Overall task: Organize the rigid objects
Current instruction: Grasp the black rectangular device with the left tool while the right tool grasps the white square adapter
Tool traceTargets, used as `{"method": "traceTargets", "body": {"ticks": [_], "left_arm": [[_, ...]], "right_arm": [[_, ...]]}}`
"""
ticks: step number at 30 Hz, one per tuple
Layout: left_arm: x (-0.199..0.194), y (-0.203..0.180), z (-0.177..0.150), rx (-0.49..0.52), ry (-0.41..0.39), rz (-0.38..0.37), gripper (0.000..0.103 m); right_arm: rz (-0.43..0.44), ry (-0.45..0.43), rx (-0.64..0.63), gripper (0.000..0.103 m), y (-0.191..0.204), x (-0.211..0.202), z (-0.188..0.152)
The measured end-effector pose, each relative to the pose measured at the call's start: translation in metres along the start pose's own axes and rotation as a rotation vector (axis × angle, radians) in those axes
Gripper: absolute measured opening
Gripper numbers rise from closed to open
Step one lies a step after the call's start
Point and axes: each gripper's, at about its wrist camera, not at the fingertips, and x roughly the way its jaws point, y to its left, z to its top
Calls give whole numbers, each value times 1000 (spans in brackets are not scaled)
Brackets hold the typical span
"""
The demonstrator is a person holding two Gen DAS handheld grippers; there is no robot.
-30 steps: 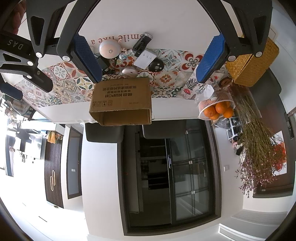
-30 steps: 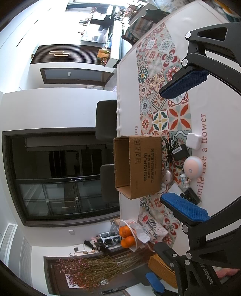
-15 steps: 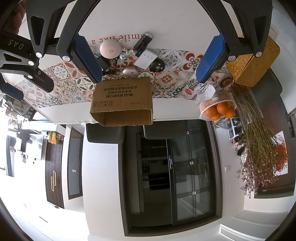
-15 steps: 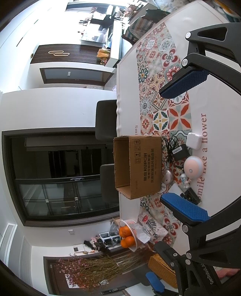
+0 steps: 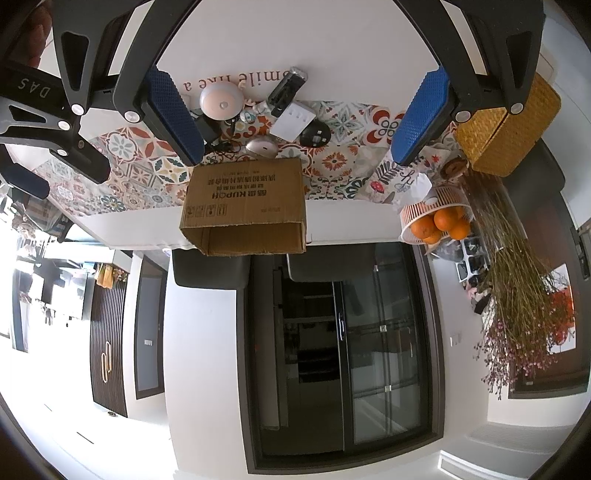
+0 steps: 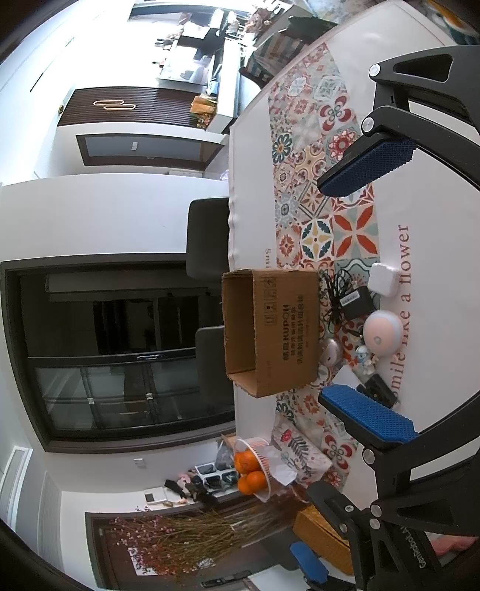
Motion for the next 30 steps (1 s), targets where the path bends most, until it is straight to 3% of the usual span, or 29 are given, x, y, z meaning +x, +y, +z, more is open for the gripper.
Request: {"method": "traceTargets", "body": {"ticks": [7,15,30], "left_arm": [[13,3,-10,-15,62,-4,103],[48,5,-33,-1,161,-7,103],[132,8,-78,44,282,-62,91]], "right_arm": [[17,39,20,103,2,12,-9],[20,143,36,103,6,46,-28],[-72,235,73,103,6,122,-70]]}}
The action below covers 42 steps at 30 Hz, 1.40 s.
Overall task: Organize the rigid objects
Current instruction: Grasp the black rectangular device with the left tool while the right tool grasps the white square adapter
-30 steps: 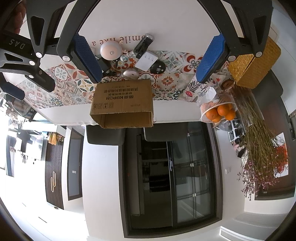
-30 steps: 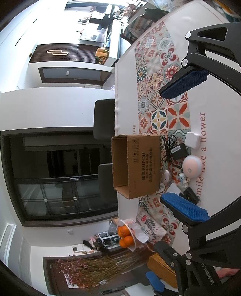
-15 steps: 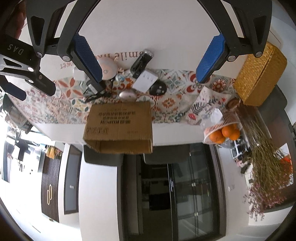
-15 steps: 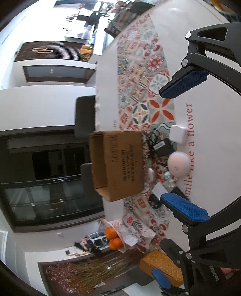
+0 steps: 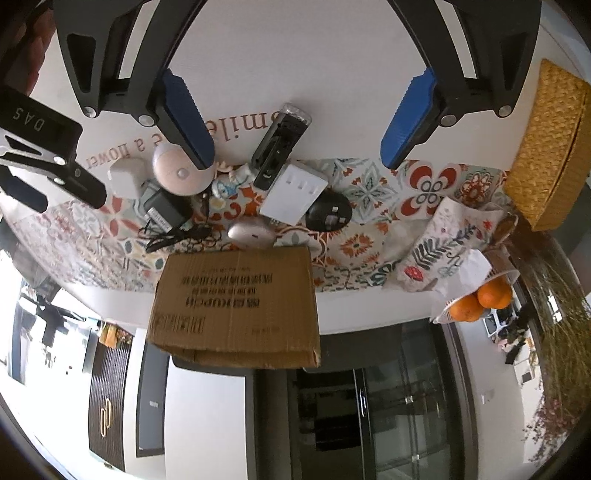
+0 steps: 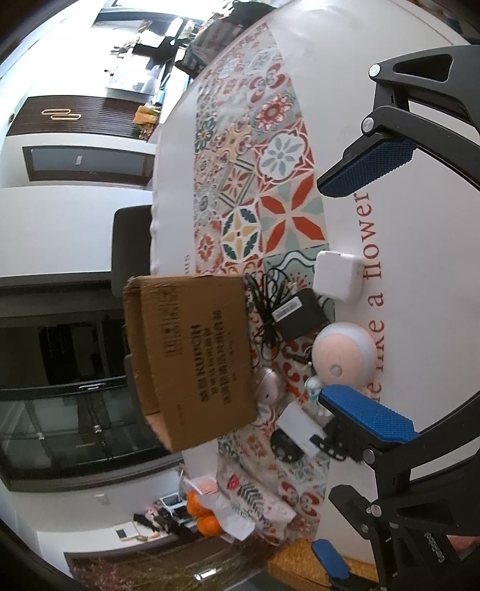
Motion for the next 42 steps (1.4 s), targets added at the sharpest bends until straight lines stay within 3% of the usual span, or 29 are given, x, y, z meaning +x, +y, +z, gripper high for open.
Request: {"method": "traceTargets", "body": {"ticks": [11,21,30,34,37,40,42], "left_arm": [[43,-1,-15,-13,71,-53,83],[73,-2,-18,-22,131,-76,68],[88,-7,-16,-19,158,-79,58],[95,-8,-17,-22,178,-83,44],[96,-9,-18,-16,172,-77,41],[95,-11,-18,-14,172,-90,30],[94,-13,-19,-16,171,-99,29]], "right_arm": [[-49,6,24,102,-3,33,-11],[-88,16,62,99,-9,59,-11],[-104,78,74,86,-16,83,-14],[-95,121,85,80,-17,94,-17],[-84,154,88,74,-19,101,-21],[-69,181,97,69,-20,106,-24],[-67,179,88,65,-20,107,-25]]}}
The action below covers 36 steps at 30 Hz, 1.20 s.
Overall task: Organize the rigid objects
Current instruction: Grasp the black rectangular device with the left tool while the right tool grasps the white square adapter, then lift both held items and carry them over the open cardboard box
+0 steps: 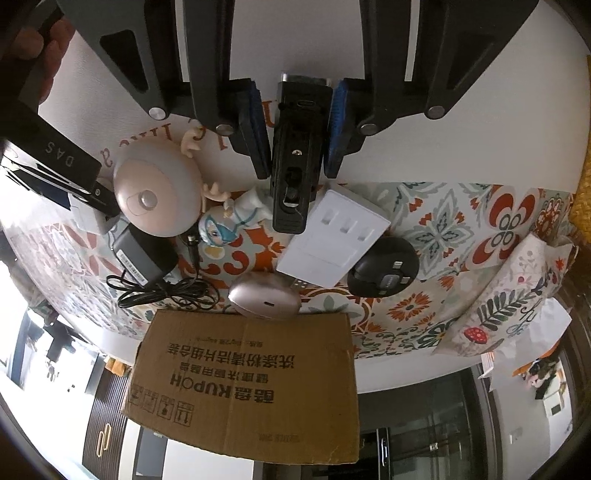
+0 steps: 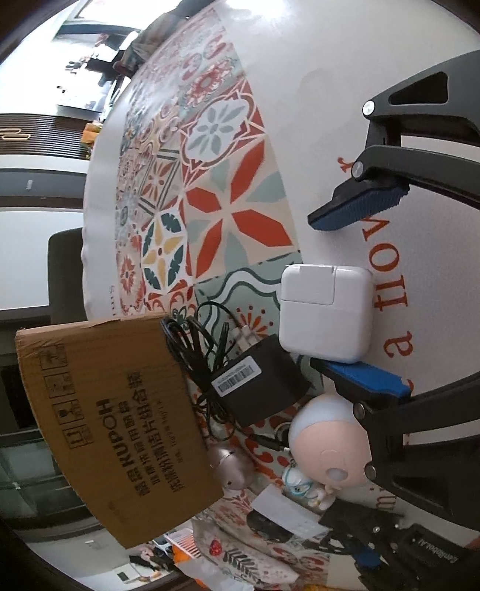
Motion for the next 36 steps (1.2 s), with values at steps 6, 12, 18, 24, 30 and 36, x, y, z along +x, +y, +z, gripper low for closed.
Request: {"method": "traceTargets", "body": {"ticks": [6,12,18,24,30,36], "left_arm": [[-5,-2,-2,-17,-3,-3,29],[-22,-9,0,-16,-29,-7,28],[-43,-13,10,-40,-57,-30,28],[-69,-13,28,-64,-111,-40,28],[-92,-14,51,-62,-166,-41,28],[-110,-13,79,-43,-220,-49,28]], "right_arm": [[27,4,-27,48,1,-1,2],[56,-4,-54,47,-1,-14,1],[91,-42,-75,47,-3,-39,12],[129,-102,-99,47,3,-68,29],[158,-164,-140,47,11,-96,50],[186,-211,-170,47,20,-114,74]]}}
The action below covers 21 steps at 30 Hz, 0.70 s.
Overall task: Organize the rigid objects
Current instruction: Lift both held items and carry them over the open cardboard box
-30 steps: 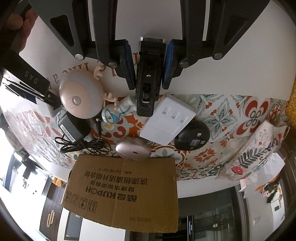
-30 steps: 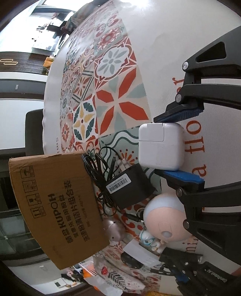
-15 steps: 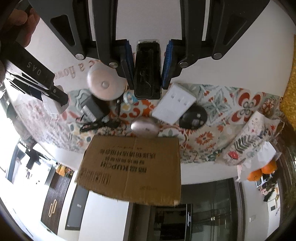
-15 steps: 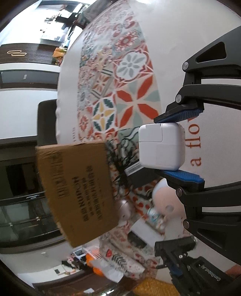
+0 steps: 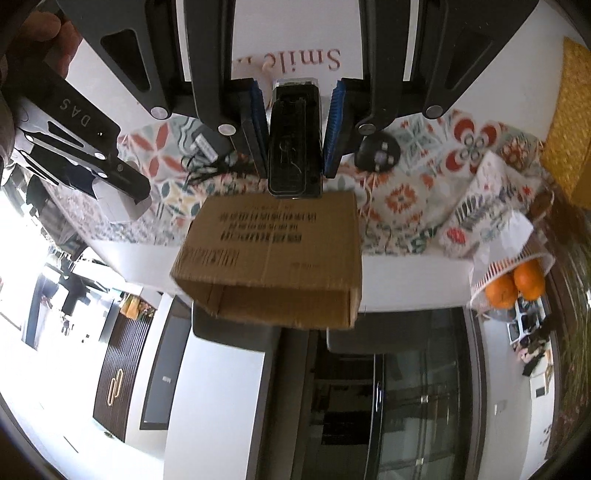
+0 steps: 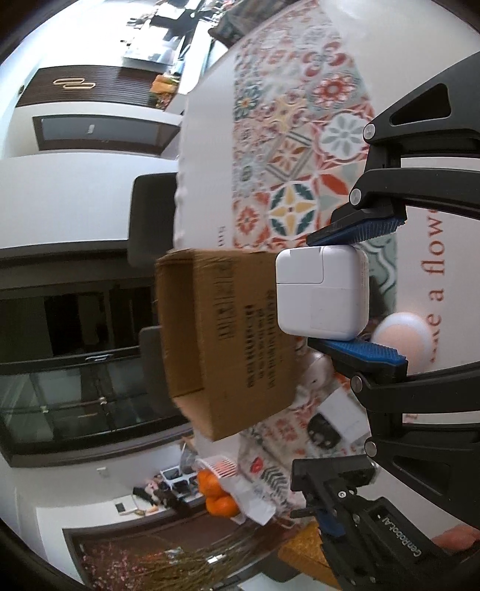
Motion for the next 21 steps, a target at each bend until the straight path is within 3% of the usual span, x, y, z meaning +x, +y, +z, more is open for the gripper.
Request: {"method": "traceTargets", "body": {"ticks": [10,21], "left_arm": [[-10,4,48,27,-82,-15,28],[10,6,99,48,-79,-43,28]], "right_arm": [[64,-46,4,47,8,-2,47],[80,-75,-4,47,12,13,96]]}}
